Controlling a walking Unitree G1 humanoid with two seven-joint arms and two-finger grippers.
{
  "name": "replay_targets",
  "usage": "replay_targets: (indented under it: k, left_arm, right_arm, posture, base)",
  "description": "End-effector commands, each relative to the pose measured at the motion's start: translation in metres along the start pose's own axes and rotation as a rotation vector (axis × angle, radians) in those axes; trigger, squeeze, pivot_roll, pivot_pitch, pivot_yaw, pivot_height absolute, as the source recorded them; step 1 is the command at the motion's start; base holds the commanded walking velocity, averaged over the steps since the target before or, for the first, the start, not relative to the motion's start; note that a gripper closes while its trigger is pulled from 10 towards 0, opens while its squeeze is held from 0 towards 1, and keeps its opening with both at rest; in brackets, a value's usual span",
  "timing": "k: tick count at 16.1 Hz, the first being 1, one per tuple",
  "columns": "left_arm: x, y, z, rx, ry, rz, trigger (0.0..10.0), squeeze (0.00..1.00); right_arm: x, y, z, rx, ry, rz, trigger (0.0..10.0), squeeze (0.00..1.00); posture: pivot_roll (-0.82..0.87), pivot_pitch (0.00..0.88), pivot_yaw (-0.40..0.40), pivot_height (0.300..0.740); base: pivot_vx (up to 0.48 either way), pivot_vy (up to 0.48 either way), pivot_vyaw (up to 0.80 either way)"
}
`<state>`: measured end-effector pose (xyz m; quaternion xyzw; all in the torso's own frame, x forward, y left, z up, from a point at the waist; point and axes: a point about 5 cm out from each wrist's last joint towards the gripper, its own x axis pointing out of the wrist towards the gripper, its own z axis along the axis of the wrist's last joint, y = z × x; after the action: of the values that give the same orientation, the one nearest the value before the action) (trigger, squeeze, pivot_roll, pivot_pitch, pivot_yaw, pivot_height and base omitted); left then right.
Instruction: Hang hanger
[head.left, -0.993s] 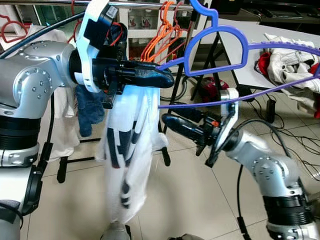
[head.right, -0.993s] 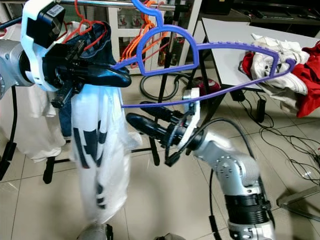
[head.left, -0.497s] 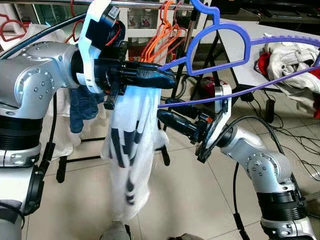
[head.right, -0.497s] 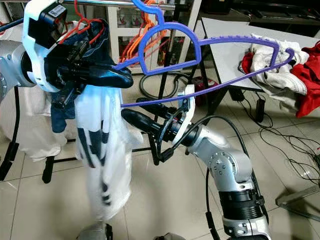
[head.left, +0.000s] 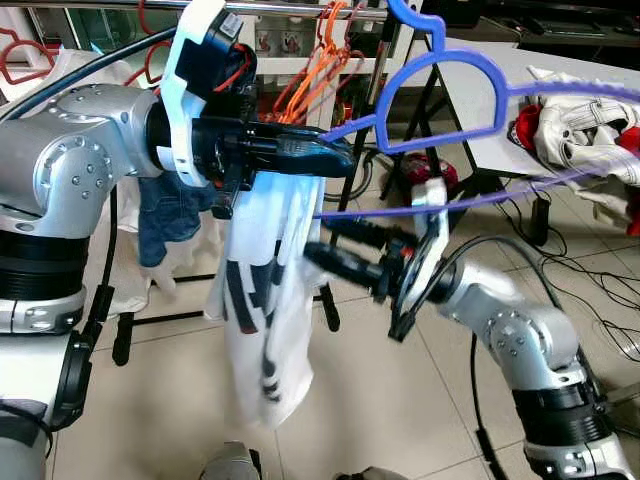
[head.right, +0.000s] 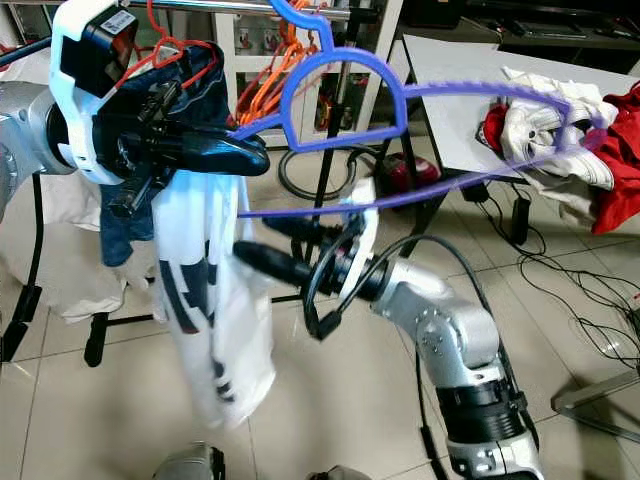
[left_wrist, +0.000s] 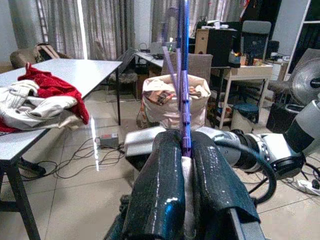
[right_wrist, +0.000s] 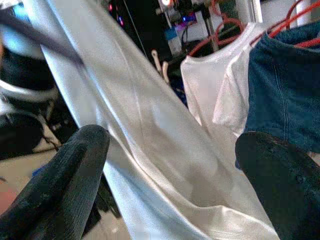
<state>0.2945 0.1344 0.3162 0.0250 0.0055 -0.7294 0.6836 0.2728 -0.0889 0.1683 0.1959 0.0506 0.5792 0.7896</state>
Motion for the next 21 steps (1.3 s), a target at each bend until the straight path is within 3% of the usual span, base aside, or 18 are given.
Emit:
replay_targets:
  k: [1, 8, 11, 16, 18, 19, 20, 21]
  left_arm:
    - [0.005, -0.004, 0.014, 0.052, -0.02, -0.039, 0.0, 0.0]
    - [0.003, -0.015, 0.021, 0.065, -0.048, -0.111, 0.0, 0.0]
    - [-0.003, -0.007, 0.023, 0.084, -0.058, -0.039, 0.0, 0.0]
    - [-0.006, -0.011, 0.027, 0.089, -0.071, -0.062, 0.0, 0.0]
    - [-0.01, -0.011, 0.028, 0.096, -0.059, -0.065, 0.0, 0.0]
    - [-0.015, -0.013, 0.031, 0.098, -0.054, -0.068, 0.0, 0.0]
    - [-0.018, -0.015, 0.032, 0.11, -0.045, -0.072, 0.0, 0.0]
    - [-0.021, -0.013, 0.034, 0.127, -0.048, -0.047, 0.0, 0.0]
  right_arm:
    - [-0.003, 0.001, 0.001, -0.041, 0.019, -0.001, 10.0, 0.0]
    - [-0.005, -0.002, -0.004, -0.052, 0.055, -0.004, 10.0, 0.0]
    - [-0.013, 0.009, -0.015, -0.021, 0.123, 0.06, 10.0, 0.0]
    - [-0.027, 0.002, -0.015, -0.031, 0.123, -0.007, 10.0, 0.0]
    - [-0.035, 0.0, -0.023, -0.055, 0.2, -0.025, 10.0, 0.0]
    - [-0.045, -0.01, -0.029, -0.116, 0.263, -0.106, 10.0, 0.0]
    - [-0.05, -0.02, -0.026, -0.155, 0.242, -0.197, 10.0, 0.0]
    - [-0.052, -0.03, -0.011, -0.168, 0.135, -0.293, 10.0, 0.0]
  posture:
    - [-0.01, 0.071, -0.112, 0.74]
    - [-0.01, 0.074, -0.117, 0.74]
    - [-0.02, 0.076, -0.12, 0.74]
    - [-0.03, 0.078, -0.121, 0.74]
    - [-0.03, 0.079, -0.124, 0.74]
    - [-0.03, 0.078, -0.125, 0.74]
    - [-0.03, 0.078, -0.124, 0.74]
    - [-0.03, 0.076, -0.124, 0.74]
  base:
    - [0.0, 0.0, 0.0]
    - [0.0, 0.0, 0.0]
    - [0.0, 0.0, 0.0]
    - [0.0, 0.0, 0.0]
    - [0.0, 0.0, 0.0]
    - [0.0, 0.0, 0.0]
    - [0.0, 0.0, 0.0]
    - [0.0, 0.0, 0.0]
